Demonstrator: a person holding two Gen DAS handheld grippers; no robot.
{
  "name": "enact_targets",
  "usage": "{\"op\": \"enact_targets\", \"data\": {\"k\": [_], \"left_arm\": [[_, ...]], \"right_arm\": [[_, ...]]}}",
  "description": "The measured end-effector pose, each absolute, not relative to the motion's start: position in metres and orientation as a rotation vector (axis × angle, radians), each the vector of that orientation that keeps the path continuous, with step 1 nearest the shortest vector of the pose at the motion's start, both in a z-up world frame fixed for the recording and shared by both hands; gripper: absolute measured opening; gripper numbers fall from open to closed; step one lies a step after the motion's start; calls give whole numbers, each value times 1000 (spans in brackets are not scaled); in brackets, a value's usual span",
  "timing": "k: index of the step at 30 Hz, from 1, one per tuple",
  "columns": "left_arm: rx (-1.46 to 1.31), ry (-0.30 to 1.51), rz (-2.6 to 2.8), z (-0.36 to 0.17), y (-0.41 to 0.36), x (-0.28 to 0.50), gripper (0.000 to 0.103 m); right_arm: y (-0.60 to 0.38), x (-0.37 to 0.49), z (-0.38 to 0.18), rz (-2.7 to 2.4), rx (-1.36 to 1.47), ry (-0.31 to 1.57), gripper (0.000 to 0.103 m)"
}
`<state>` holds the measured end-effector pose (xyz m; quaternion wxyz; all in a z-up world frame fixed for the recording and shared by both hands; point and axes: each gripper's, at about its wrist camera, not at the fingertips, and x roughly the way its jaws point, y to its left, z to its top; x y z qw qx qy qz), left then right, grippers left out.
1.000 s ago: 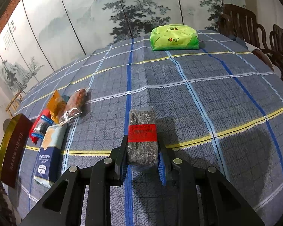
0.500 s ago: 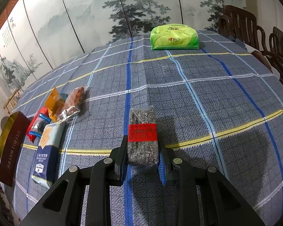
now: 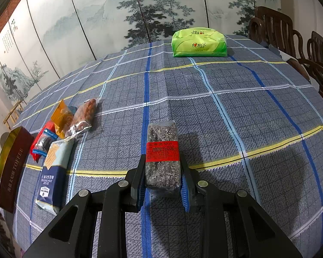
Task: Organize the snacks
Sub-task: 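Lower the yellow-labelled packet into the gold tin and open the left gripper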
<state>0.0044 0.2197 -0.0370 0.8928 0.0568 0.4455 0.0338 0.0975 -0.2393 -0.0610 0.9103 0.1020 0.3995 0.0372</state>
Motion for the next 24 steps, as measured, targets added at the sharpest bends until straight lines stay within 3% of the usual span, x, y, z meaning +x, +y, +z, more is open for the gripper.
{"op": "enact_targets", "data": {"k": [10, 16, 24], "left_arm": [[125, 914, 79, -29, 218, 1, 29], [150, 883, 99, -16, 212, -7, 40], [142, 861, 80, -4, 202, -17, 40]], "right_arm": [[-239, 97, -60, 80, 218, 823, 28], [-246, 94, -60, 100, 294, 837, 27], [-240, 68, -48, 158, 361, 814, 27]]}}
